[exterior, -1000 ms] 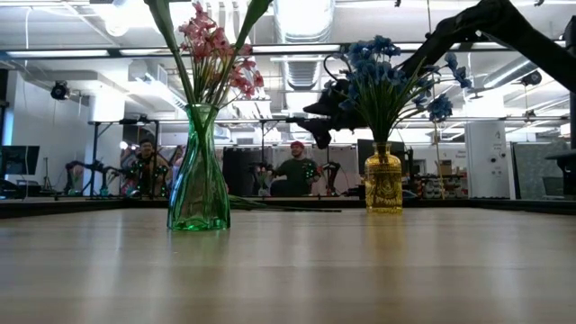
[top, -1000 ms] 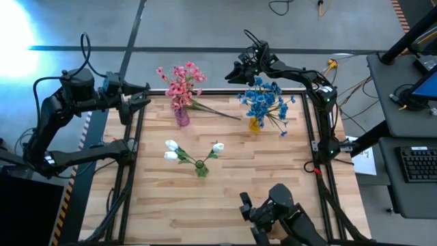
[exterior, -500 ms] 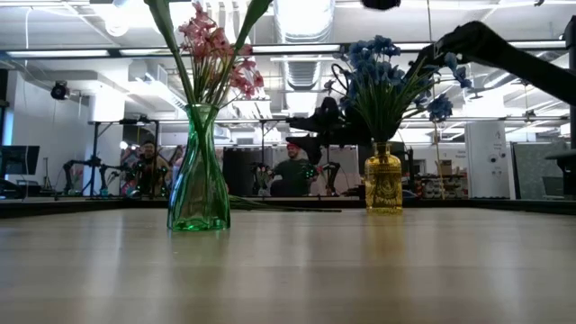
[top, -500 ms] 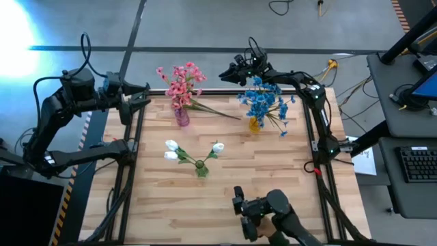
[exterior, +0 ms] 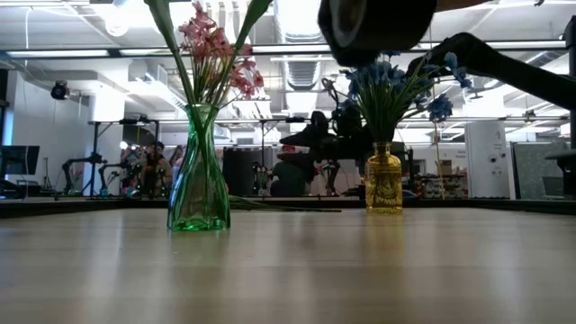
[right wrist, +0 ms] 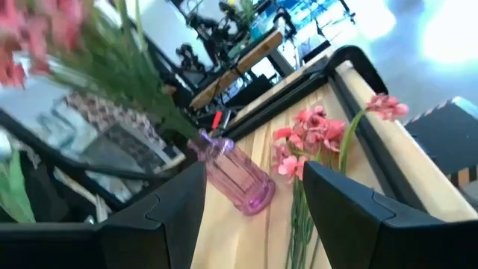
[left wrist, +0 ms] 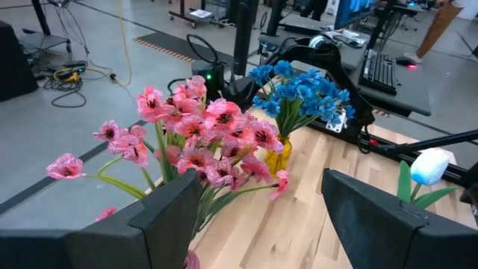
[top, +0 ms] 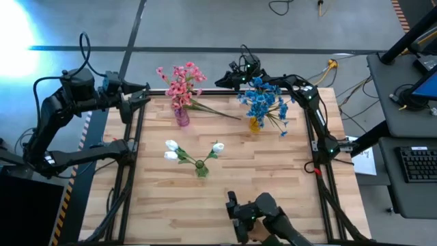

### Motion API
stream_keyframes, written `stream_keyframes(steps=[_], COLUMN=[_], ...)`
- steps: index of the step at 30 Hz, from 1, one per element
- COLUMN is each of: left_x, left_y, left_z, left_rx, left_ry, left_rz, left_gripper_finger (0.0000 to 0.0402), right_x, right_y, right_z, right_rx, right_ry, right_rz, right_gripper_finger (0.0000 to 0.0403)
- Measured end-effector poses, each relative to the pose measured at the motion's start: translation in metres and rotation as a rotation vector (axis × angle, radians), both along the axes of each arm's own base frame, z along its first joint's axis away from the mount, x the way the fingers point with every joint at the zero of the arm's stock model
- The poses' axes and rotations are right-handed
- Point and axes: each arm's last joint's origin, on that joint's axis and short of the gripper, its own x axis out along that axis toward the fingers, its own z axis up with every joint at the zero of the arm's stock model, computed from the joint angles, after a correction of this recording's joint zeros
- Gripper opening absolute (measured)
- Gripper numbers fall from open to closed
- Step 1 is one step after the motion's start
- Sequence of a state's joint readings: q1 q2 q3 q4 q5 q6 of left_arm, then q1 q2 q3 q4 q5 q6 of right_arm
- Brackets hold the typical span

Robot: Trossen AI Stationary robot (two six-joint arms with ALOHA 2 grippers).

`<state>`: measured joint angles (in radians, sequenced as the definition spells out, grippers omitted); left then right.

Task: Sort flowers into vase by color
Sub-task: Put the pink flowers into the pink vase

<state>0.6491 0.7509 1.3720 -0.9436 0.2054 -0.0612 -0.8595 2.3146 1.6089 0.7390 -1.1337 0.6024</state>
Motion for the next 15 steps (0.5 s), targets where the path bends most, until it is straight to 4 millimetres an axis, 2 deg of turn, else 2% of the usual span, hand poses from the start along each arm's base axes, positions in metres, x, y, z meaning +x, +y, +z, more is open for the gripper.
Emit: stream_keyframes(steps=[9,15], left_x=[0.0,0.0], left_y=[0.0,0.0], left_z=[0.0,0.0], left_rx=[0.0,0.0], left_ry=[0.0,0.0], left_rz=[0.0,0.001], left_gripper_finger=[0.0268,0.0268], right_x=[0.027,0.033], right_y=[0.03,0.04], right_z=[-0.011,-0.022], right_rx=[-0.176,-0.304], right_ry=[0.007,0.05], right_rz=[0.103,0.087], right_gripper_finger=[0.0215,0.0215])
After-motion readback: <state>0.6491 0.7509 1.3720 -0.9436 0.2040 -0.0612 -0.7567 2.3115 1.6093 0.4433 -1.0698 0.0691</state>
